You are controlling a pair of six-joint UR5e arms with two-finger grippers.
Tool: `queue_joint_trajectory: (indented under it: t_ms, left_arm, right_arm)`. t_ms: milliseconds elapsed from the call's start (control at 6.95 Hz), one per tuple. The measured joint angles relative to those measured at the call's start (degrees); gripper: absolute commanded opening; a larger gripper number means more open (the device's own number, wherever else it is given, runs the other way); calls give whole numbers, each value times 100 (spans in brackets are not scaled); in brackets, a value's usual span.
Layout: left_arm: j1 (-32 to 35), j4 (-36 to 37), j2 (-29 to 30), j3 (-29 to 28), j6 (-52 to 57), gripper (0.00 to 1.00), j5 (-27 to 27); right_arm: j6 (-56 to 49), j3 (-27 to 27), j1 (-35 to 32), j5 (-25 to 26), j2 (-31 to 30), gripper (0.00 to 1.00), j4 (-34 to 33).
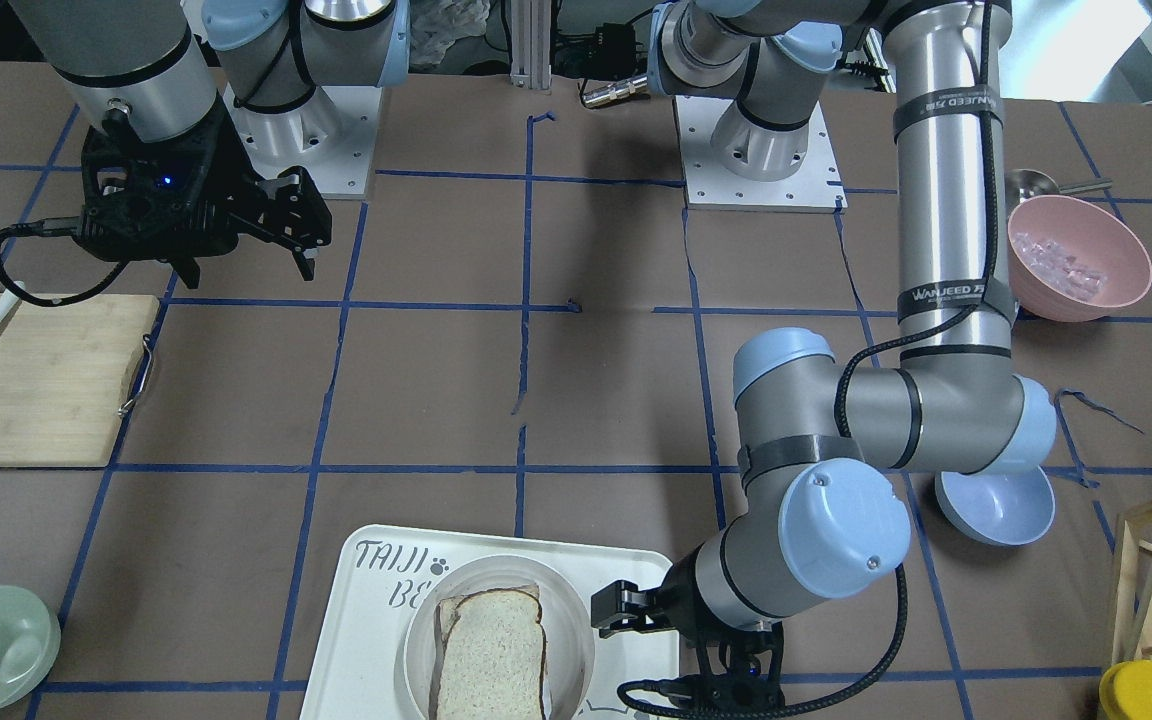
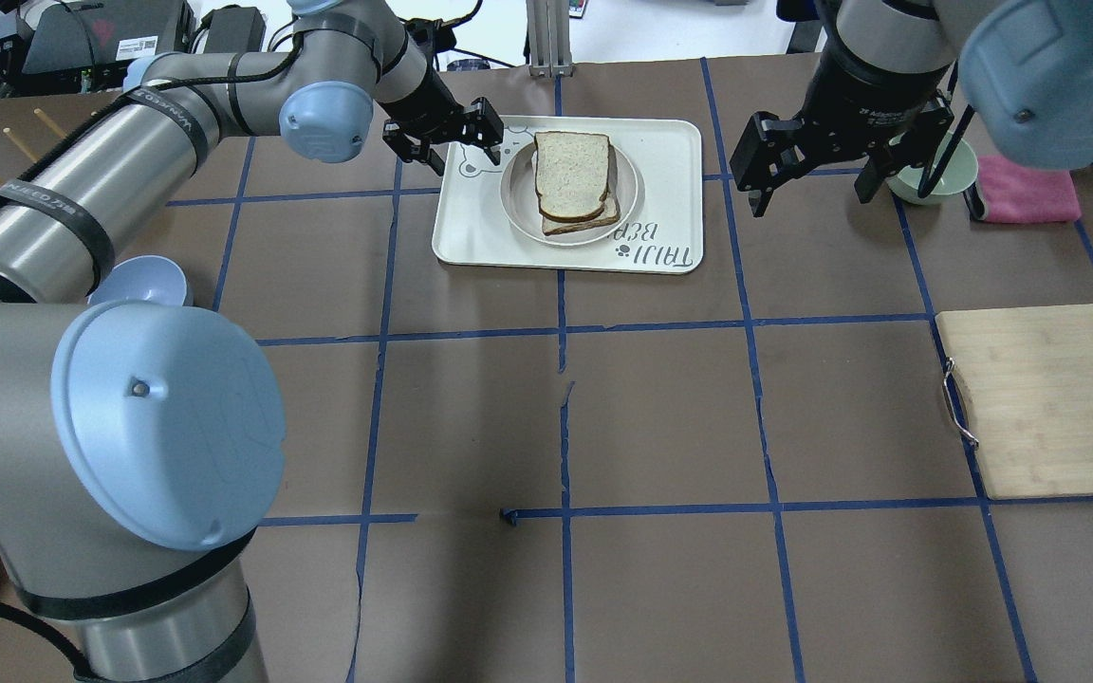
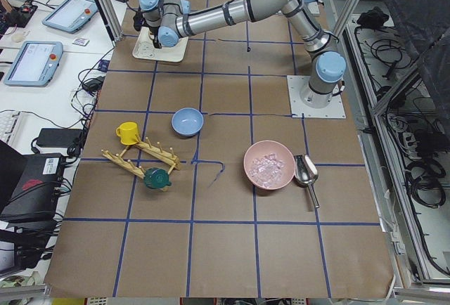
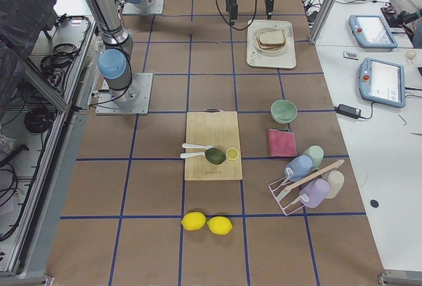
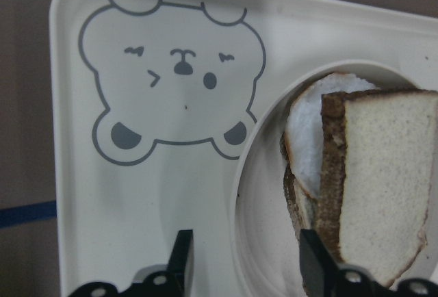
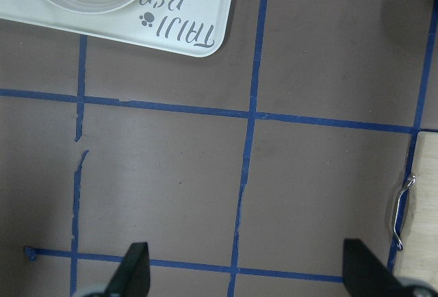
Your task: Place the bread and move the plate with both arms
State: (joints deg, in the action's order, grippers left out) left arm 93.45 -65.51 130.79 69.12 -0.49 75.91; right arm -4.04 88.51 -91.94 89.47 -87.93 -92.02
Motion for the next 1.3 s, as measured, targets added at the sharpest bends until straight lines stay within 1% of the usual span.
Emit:
queue_joint_trajectory:
  t_ms: [144,288,576,720,864,1008,1152,1295]
  left_arm:
    - [-66,-336,-250,42,-2,100,202]
    - [-172,-832,-581,68,-3,100,282]
    - [-449,-2164,-1384,89,8,100,337]
    - [-597,-2712,-1774,95,36,100,489]
    - [-740,-3103,-2138,111,33,100,808]
    - [-861,-3352,-2434,188,-116,100,1057]
    - [-921,-3419,-2637,371,-372,100,1202]
    - [-927,-3326,-2792,632,-596,100,1368]
  right_arm:
    - [0,0,1,0,0,100,0]
    - [0,0,3,0,1,100,0]
    - [-4,0,3,0,2,100,-2]
    - [-4,0,2,0,-1,100,-4]
    - [-6,0,1,0,-2,100,-7]
    - [-14,-9,-2,-5,-1,100,-37]
    - [-16,-14,-3,-9,-2,100,-98]
    - [-2,-7,-3,-10,-3,100,-149]
